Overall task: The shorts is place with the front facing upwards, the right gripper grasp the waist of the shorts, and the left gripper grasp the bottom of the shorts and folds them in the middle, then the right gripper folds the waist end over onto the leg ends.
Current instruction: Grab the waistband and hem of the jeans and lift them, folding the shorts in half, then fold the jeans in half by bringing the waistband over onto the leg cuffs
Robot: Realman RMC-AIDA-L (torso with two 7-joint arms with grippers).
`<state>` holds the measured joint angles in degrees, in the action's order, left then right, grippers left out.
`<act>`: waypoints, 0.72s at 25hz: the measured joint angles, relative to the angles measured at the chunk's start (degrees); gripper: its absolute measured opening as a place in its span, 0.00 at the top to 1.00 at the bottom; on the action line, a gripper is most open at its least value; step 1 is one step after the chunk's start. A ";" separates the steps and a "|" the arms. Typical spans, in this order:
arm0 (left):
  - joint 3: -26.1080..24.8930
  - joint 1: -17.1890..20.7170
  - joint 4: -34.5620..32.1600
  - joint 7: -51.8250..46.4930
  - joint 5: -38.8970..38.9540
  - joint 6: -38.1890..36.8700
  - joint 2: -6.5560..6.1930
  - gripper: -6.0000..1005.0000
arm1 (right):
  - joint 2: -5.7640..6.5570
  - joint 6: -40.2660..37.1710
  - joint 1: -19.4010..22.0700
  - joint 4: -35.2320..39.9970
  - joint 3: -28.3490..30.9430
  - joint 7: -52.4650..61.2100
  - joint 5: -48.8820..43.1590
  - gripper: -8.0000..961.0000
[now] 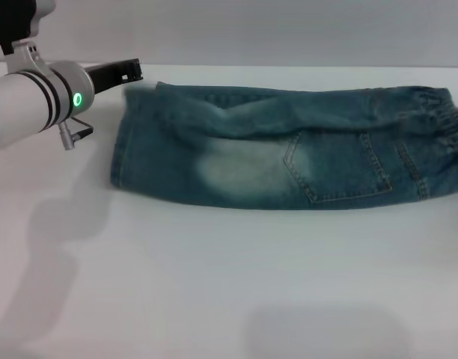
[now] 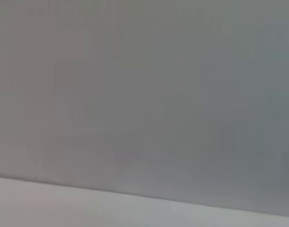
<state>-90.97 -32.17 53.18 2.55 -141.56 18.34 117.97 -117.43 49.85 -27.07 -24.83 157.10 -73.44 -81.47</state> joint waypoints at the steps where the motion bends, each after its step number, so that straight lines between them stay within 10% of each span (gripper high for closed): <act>1: 0.17 -0.16 -0.31 0.04 0.23 -0.68 -0.02 0.91 | 0.16 -0.30 -0.06 -0.08 -0.07 -0.71 -0.09 0.83; 6: 0.63 0.48 2.14 1.14 0.41 -1.47 -0.02 0.80 | 0.29 1.18 1.11 -1.31 -0.15 -2.15 -0.37 0.82; 8: 0.63 1.04 3.76 1.28 0.45 -0.89 -0.02 0.72 | 0.02 2.41 2.24 -1.39 -0.24 -2.13 -0.41 0.59; 18: 1.72 2.80 6.93 1.48 0.53 0.81 -0.03 0.38 | -1.29 5.06 6.87 -0.63 -4.35 -1.03 -0.59 0.39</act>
<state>-89.26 -29.37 60.10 4.03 -141.03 19.15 117.94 -118.72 54.91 -20.20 -25.47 152.74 -74.47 -82.06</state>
